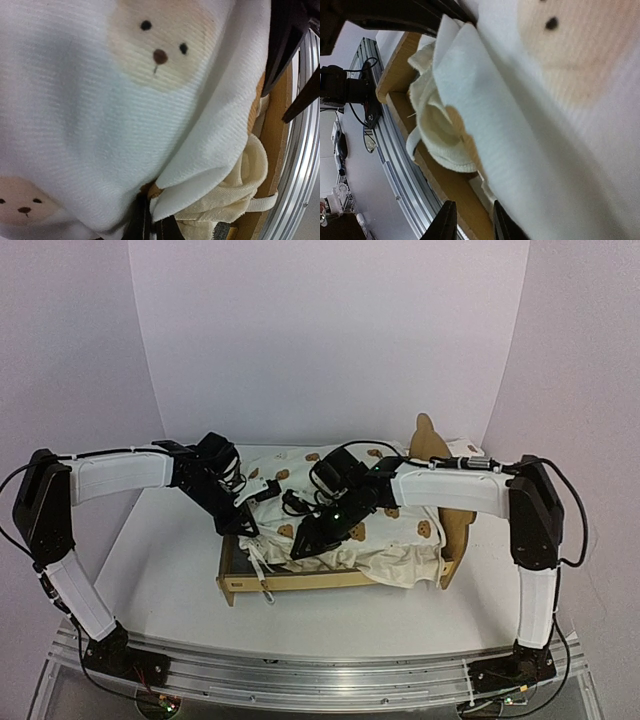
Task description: Set up the pet bed
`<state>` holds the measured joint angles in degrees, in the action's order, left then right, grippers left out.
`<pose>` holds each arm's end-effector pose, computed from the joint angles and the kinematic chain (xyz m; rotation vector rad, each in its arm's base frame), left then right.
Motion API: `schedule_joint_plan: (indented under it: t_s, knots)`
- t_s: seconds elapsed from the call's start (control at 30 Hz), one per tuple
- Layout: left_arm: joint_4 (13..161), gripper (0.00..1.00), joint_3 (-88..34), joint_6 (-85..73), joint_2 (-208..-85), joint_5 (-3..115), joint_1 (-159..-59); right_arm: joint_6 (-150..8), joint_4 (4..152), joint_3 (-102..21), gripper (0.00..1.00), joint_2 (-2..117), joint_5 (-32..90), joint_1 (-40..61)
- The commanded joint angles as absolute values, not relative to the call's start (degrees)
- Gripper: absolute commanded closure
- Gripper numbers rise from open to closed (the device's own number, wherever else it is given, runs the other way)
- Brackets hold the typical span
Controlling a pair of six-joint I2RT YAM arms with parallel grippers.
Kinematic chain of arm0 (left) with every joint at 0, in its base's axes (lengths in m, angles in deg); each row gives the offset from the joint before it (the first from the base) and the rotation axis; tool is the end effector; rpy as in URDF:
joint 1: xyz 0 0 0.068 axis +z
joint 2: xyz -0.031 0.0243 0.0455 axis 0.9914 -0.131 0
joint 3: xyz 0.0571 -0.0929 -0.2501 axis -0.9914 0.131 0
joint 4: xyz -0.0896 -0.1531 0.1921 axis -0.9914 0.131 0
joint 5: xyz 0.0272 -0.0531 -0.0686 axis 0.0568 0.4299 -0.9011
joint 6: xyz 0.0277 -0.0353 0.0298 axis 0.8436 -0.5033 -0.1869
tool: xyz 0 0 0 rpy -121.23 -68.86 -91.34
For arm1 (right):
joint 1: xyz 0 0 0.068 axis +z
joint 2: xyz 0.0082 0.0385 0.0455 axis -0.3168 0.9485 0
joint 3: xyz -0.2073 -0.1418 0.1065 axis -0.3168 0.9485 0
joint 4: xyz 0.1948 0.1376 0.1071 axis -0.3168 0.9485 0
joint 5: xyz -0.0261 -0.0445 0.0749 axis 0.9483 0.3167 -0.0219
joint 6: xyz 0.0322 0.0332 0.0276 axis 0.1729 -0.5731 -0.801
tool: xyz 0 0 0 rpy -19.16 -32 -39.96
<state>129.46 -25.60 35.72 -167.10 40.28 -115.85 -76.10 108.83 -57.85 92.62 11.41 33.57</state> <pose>0.2749 -0.1986 0.2310 1.5161 2.1936 -0.5847 0.2631 0.3619 0.2209 -1.1061 2.4571 0.9626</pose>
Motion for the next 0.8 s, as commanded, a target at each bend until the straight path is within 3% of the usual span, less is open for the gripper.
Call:
schedule_joint_plan:
  t_s: [0.0,0.33,0.4,0.6,0.77]
  knots:
    - [129.0,1.0,-26.1,33.6,-166.4,40.0,-115.3,-75.3,107.2,-59.5,0.73,97.3,8.8,35.2]
    - [129.9,0.99,-25.0,33.0,-165.0,36.1,-115.1,-62.7,111.4,-57.8,0.77,103.4,6.2,38.2]
    - [131.0,0.9,-25.8,34.1,-164.5,33.7,-114.6,-59.7,114.3,-57.9,0.79,105.0,7.8,38.3]
    - [136.5,0.5,-28.9,41.5,-160.5,22.2,-110.4,-56.1,123.8,-60.5,0.83,111.3,23.6,38.4]
    - [140.4,0.37,-31.7,46.8,-157.8,18.2,-109.6,-56.3,125.5,-60.6,0.78,111.5,36.4,39.1]
